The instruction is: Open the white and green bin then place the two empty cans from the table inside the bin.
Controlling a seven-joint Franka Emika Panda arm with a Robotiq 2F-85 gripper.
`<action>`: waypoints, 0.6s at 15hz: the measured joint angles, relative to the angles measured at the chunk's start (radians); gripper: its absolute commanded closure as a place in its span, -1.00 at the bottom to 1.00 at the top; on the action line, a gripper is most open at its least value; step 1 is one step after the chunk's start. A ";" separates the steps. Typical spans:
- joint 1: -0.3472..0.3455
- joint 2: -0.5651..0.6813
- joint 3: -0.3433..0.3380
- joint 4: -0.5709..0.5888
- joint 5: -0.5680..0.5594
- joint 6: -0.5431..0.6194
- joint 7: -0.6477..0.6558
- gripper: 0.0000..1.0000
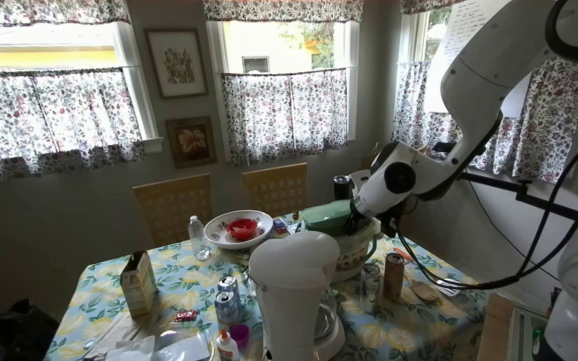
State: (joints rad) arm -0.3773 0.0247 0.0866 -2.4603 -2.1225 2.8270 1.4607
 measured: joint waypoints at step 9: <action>-0.012 -0.081 -0.023 0.002 0.137 0.031 -0.130 -1.00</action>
State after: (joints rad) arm -0.3896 -0.0560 0.0640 -2.4581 -1.9855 2.8582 1.3308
